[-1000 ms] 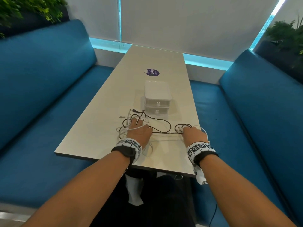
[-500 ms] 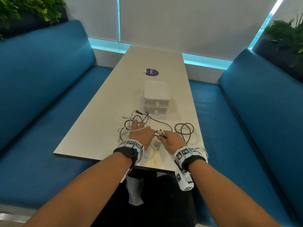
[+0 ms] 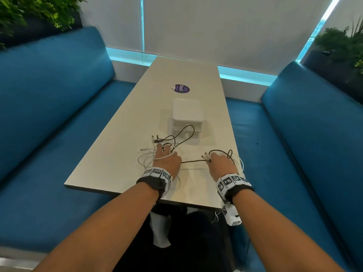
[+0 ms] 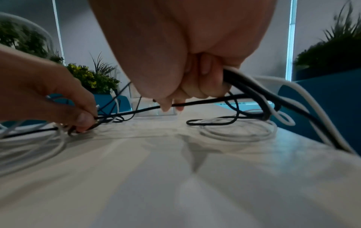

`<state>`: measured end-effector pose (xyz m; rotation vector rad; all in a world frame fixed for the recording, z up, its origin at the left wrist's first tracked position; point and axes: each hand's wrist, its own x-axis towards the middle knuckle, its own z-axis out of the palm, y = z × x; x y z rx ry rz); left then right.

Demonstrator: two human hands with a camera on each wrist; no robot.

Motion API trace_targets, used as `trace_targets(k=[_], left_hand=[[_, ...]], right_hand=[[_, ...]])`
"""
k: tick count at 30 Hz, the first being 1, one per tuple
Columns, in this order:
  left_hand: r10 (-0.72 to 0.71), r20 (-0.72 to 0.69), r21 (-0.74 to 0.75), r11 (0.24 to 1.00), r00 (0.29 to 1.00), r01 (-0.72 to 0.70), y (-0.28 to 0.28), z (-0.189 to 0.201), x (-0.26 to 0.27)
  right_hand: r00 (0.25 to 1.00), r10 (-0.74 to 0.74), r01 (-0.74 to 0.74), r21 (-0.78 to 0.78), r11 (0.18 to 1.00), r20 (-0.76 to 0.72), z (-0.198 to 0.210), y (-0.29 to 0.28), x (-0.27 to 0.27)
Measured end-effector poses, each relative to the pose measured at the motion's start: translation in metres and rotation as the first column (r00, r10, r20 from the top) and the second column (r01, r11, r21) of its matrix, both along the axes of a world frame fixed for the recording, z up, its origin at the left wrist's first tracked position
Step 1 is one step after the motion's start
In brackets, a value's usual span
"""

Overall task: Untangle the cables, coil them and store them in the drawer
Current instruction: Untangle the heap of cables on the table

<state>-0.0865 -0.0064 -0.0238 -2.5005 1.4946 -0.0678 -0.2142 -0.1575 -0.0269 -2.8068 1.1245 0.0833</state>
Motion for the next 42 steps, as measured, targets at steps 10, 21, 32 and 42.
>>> trace_targets(k=[10, 21, 32, 42], left_hand=[[-0.078, 0.012, 0.021, 0.997, 0.997, 0.078, -0.001, 0.001, -0.014], [-0.082, 0.073, 0.065, 0.995, 0.994, 0.078, 0.002, 0.010, -0.023], [-0.106, 0.004, -0.002, 0.994, 0.994, 0.106, -0.002, 0.000, -0.009], [-0.118, 0.008, -0.077, 0.990, 0.993, 0.118, 0.003, -0.012, 0.003]], right_hand=[[0.951, 0.065, -0.110, 0.136, 0.985, 0.304, -0.019, 0.030, 0.016], [0.914, 0.172, -0.227, 0.114, 0.967, 0.367, -0.022, 0.033, 0.009], [0.968, 0.180, -0.229, 0.320, 0.919, 0.174, -0.009, 0.029, 0.011], [0.999, 0.038, -0.041, 0.161, 0.986, 0.018, 0.002, -0.013, -0.015]])
